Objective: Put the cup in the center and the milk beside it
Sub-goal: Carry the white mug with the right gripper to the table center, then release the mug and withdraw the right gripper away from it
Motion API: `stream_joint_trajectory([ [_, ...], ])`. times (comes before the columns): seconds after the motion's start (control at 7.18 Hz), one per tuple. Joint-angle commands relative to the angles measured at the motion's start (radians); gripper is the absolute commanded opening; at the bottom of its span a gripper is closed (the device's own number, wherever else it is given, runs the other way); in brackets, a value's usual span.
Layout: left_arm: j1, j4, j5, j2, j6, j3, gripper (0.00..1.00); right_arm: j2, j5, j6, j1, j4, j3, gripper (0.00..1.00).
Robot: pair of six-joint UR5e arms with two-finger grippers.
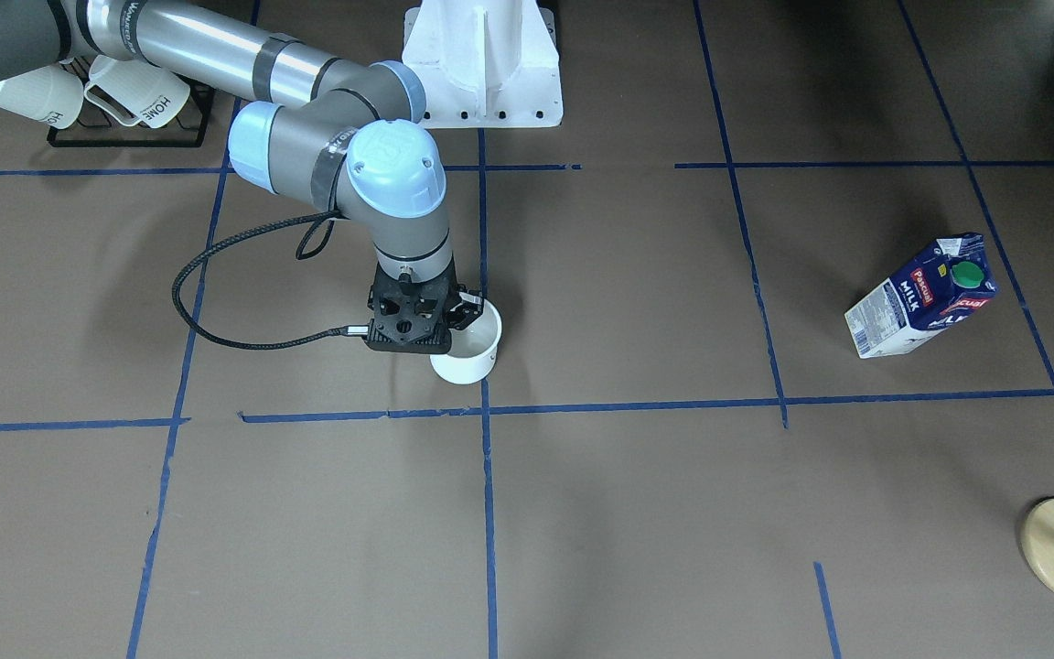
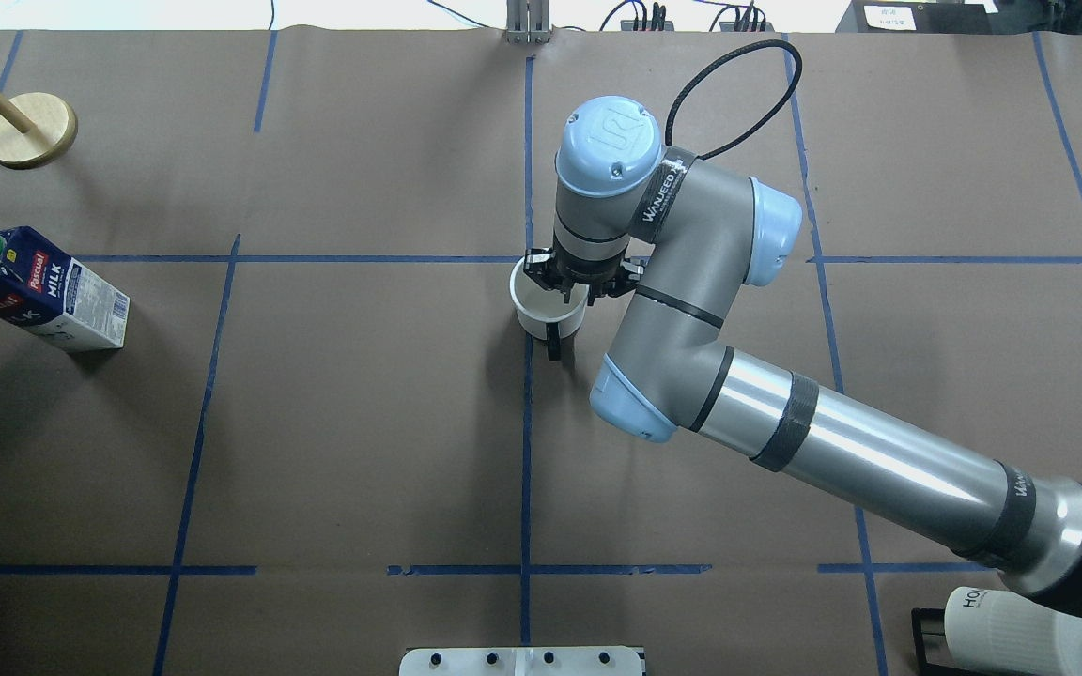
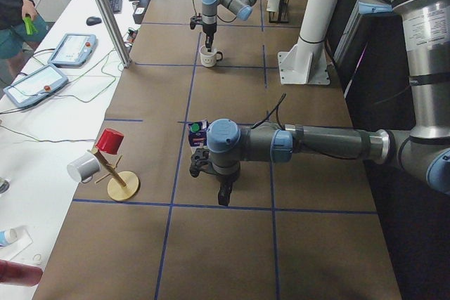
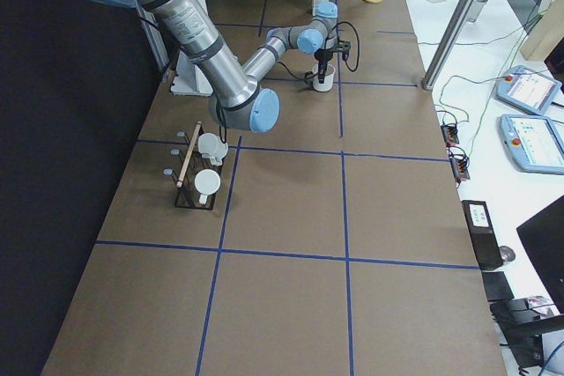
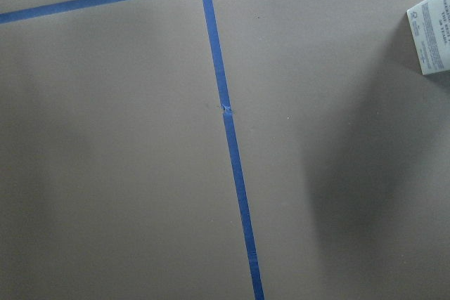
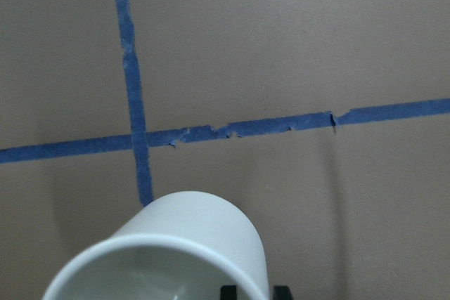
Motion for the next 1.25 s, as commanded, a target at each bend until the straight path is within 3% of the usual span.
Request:
stream_joint_trajectory([
  [0.0,0.001,-0.001,0.008,0.000,0.005,-0.001,1.00,-0.051,0.071,-0.026,0.113,-0.050,0.091,1.00],
  [0.28,0.001,-0.006,0.006,-0.033,-0.005,-0.003,1.00,-0.178,0.196,-0.271,0.308,-0.172,0.232,1.00],
  [0.56,0.001,-0.010,0.009,-0.127,-0.004,0.005,1.00,-0.310,0.250,-0.669,0.513,-0.310,0.307,1.00],
  [0.84,0.001,-0.053,-0.001,-0.165,-0.006,0.017,1.00,-0.482,0.286,-1.049,0.690,-0.315,0.312,1.00],
  [1.11,0.001,-0.055,-0.005,-0.170,-0.002,0.040,1.00,-0.651,0.351,-1.303,0.823,-0.303,0.312,1.00],
])
